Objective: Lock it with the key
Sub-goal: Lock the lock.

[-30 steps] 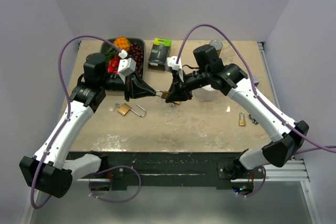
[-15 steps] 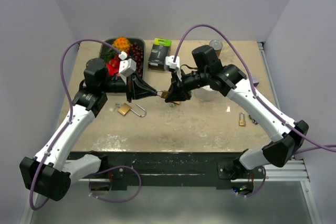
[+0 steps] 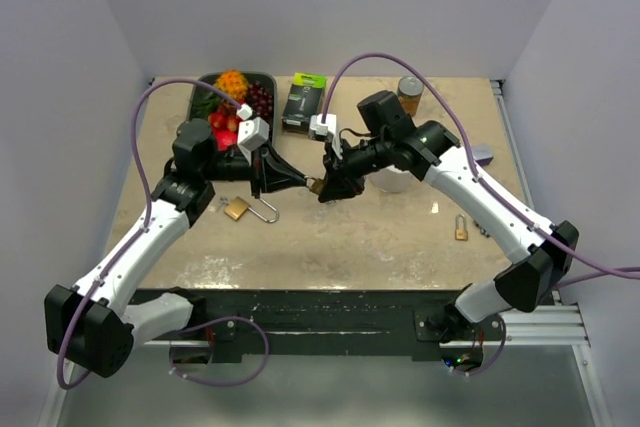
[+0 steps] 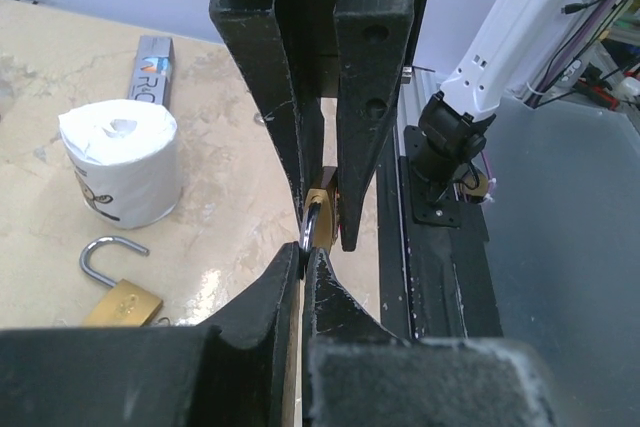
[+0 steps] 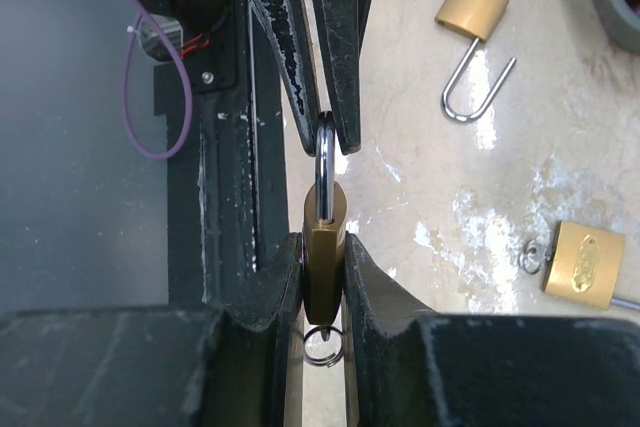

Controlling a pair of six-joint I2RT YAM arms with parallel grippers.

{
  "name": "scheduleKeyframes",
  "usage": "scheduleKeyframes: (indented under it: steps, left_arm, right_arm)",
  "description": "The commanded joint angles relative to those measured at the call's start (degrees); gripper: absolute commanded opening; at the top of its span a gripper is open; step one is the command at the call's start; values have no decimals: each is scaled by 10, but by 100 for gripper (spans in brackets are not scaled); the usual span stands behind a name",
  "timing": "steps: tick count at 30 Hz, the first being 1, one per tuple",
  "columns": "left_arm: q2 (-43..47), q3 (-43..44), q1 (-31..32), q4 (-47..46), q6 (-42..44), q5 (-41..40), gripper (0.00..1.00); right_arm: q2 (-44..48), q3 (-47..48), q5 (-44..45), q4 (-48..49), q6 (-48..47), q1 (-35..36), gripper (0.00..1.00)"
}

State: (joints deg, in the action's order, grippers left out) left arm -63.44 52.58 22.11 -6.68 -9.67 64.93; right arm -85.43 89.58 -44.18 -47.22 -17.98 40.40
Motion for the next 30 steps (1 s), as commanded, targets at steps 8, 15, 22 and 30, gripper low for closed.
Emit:
scheduleKeyframes:
  steps: [8, 15, 22, 30]
  left_arm:
    - [-42, -20, 79, -11, 25, 62, 0]
    - [-63, -26, 94, -22, 16, 70, 0]
    - [-72, -29, 118, -65, -5, 64, 0]
    - [-58, -23, 0, -149, -125, 50, 0]
  right_arm:
    - [-17, 74, -89, 195, -53, 52, 0]
    - [-20, 75, -102, 219, -71, 52, 0]
    - [-31, 76, -127, 233, -82, 52, 0]
    - [14, 32, -87, 160, -85, 37, 0]
